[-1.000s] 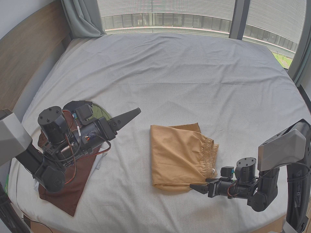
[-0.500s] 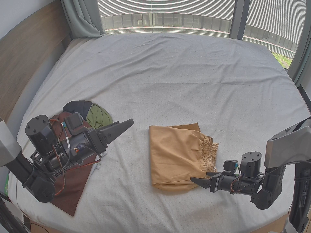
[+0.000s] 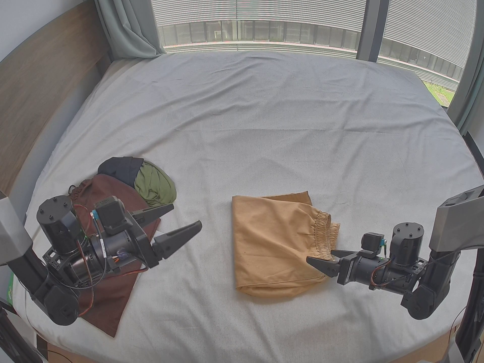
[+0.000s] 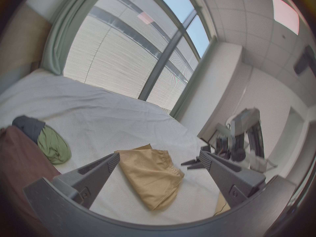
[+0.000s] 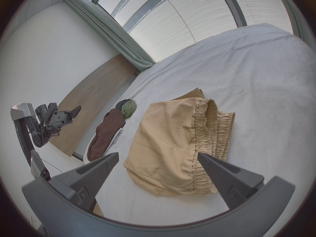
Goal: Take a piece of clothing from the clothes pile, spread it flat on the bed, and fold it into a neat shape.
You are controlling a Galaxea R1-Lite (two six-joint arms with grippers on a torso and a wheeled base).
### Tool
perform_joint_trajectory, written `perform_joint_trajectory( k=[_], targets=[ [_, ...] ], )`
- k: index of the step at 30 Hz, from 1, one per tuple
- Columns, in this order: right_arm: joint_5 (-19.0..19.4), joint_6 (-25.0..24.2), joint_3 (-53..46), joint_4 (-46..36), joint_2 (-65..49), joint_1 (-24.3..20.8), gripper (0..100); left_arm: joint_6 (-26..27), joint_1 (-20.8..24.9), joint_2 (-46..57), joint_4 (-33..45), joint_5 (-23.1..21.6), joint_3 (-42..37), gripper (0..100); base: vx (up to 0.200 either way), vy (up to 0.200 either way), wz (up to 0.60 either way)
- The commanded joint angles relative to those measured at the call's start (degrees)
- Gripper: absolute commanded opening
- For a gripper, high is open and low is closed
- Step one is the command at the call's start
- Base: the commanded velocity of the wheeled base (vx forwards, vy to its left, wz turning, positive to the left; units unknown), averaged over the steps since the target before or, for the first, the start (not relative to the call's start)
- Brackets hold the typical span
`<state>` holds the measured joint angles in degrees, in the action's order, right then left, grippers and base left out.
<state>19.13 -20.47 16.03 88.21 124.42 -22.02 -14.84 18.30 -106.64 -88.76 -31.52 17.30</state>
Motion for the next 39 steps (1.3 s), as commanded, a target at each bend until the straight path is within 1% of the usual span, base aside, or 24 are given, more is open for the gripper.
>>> perform_joint_trajectory(
  k=[1, 2, 3, 4, 6, 7, 8, 12, 18, 33, 37, 39],
  targets=[
    [0.12, 0.08, 0.67, 0.03, -0.49, 2.59, 100, 8.24, -1.16, -1.55, -0.01, -2.14, -3.06, 100, 0.000, 0.000, 0.00],
    [0.12, 0.08, 0.76, 0.03, -0.32, 3.12, 100, 11.94, -1.34, -1.81, -0.01, -3.54, -4.03, 100, 0.000, 0.000, 0.00],
    [0.12, 0.08, 0.84, 0.03, -0.14, 3.56, 100, 14.31, -1.51, -2.08, -0.01, -4.77, -4.64, 100, 0.000, 0.000, 0.00],
    [0.12, 0.17, 0.84, 0.03, -0.14, 3.73, 100, 14.84, -1.60, -2.08, -0.01, -5.04, -4.73, 100, 0.000, 0.000, 0.00],
    [0.12, 0.17, 0.93, 0.03, 0.39, 4.61, 100, 19.23, -2.83, -2.96, -0.01, -7.41, -5.61, 100, 0.000, 0.000, 0.00],
    [0.12, 0.17, 0.93, 0.03, 0.56, 4.70, 100, 19.41, -2.92, -3.04, -0.01, -7.50, -5.61, 100, 0.000, 0.000, 0.00],
    [0.12, 0.25, 1.02, 0.03, 1.79, 5.32, 100, 21.16, -3.53, -3.48, -0.01, -8.20, -5.43, 100, 0.000, 0.000, 0.00],
    [0.03, 0.69, 1.20, 0.03, 4.52, 7.25, 100, 21.34, -4.06, -3.84, -0.01, -8.47, -5.52, 100, 0.000, 0.000, 0.00],
    [0.03, 0.78, 3.31, 0.03, 9.79, 9.01, 100, 21.43, -3.97, -4.19, -0.01, -8.55, -5.78, 100, 0.000, 0.000, 0.00],
    [-0.05, -0.19, 7.70, 0.03, 17.44, 7.78, 100, 21.43, -4.06, -4.36, -0.01, -8.55, -6.14, 100, 0.000, 0.000, 0.00],
    [-0.05, -0.98, 8.75, 0.03, 18.32, 5.84, 100, 21.43, -4.59, -4.54, -0.01, -8.55, -6.14, 100, 0.000, 0.000, 0.00],
    [-0.05, -2.82, 9.37, 0.03, 18.32, 4.70, 100, 21.43, -4.94, -4.45, -0.01, -8.64, -6.14, 100, 0.000, 0.000, 0.00]
  ],
)
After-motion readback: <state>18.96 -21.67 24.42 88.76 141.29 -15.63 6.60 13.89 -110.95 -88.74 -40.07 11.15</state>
